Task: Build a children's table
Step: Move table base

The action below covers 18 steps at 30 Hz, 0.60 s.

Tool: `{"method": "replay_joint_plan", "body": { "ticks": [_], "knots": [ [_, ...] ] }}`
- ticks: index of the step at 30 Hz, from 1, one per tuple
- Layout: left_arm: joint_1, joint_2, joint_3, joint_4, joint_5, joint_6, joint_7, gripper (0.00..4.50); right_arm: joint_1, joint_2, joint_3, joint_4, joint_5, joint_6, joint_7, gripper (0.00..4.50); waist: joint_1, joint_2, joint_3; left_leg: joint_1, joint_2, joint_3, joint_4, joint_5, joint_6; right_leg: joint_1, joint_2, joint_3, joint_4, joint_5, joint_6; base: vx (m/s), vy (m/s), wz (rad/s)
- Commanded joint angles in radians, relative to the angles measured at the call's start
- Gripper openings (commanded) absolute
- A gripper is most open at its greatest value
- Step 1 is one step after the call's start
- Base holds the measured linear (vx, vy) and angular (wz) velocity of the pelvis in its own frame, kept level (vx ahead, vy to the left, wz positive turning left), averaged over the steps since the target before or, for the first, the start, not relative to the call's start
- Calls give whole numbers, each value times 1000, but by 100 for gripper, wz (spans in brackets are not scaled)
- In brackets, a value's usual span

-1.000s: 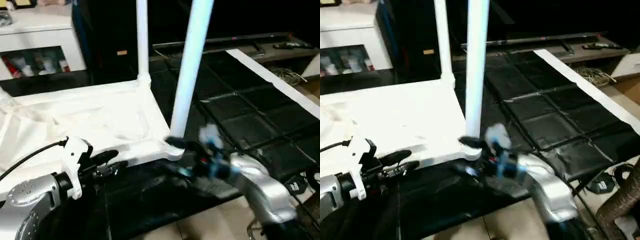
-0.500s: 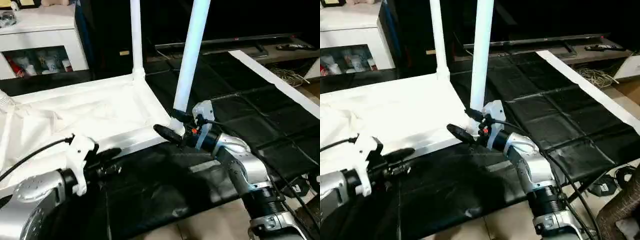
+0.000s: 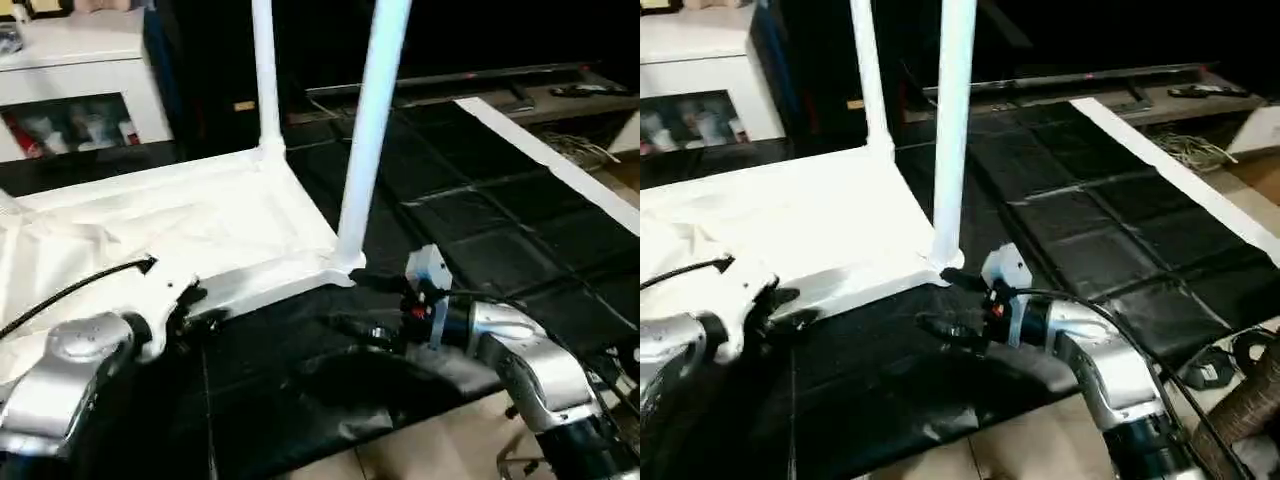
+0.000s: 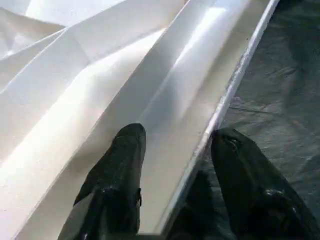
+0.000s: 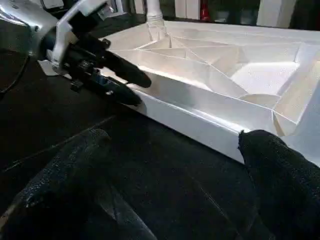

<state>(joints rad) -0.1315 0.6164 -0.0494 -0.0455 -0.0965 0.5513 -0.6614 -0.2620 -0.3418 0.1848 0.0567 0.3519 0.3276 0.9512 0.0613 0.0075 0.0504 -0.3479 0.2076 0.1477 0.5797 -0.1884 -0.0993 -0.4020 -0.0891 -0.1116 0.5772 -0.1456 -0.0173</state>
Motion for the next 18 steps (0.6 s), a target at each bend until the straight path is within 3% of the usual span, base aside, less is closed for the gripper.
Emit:
{"method": "replay_joint_plan", "body": {
  "ticks": [1,3,4,9,11,12,14,15,16,18],
  "knots": [
    [-20,21,13,37,46,-19,43,239,12,1,-18,-16,-3,10,-29,450,2,20,-54,1,7,1,-73,-353,24,47,-42,38,-88,-491,-83,0,0,0],
    [-28,17,20,45,41,-27,50,239,17,1,-18,-27,2,17,-33,450,2,22,-54,5,7,0,-72,-364,22,43,-42,36,-93,-514,-74,0,0,0],
    [-36,6,35,46,27,-38,53,239,25,1,-19,-42,10,26,-35,450,3,28,-54,7,7,-1,-71,-370,22,42,-42,35,-94,-515,-76,0,0,0],
    [35,-60,137,-103,-167,-44,-41,239,71,21,-47,-101,33,51,-87,450,5,23,-53,-1,18,-5,-75,-385,15,44,-48,37,-84,-479,-112,0,0,0],
    [69,-86,174,-150,-223,-32,-43,239,87,39,-66,-118,45,58,-127,450,2,15,-54,-2,15,-3,-76,-394,18,44,-46,37,-85,-480,-109,0,0,0],
    [86,-106,194,-174,-246,-37,-31,239,91,55,-81,-114,29,42,-173,450,2,10,-55,-4,15,-2,-75,-375,19,44,-46,39,-83,-470,-108,0,0,0],
    [114,-161,232,-227,-286,-43,19,239,101,75,-109,-114,8,50,-251,450,1,14,-52,-4,14,0,-75,-369,16,43,-45,39,-85,-484,-102,0,0,0],
    [124,-192,247,-251,-300,-49,52,239,110,80,-119,-120,2,43,-271,450,2,6,-53,-5,12,2,-73,-357,18,44,-46,39,-85,-498,-93,0,0,0],
    [127,-200,251,-258,-303,-50,61,239,112,81,-121,-122,2,41,-274,450,3,10,-52,-5,14,2,-74,-355,16,43,-46,40,-86,-500,-90,0,0,0],
    [151,-277,267,-309,-305,-47,149,239,139,85,-128,-150,-22,32,-309,450,2,7,-51,-4,11,3,-72,-360,18,41,-43,37,-91,-523,-72,0,0,0]
  ]
}}
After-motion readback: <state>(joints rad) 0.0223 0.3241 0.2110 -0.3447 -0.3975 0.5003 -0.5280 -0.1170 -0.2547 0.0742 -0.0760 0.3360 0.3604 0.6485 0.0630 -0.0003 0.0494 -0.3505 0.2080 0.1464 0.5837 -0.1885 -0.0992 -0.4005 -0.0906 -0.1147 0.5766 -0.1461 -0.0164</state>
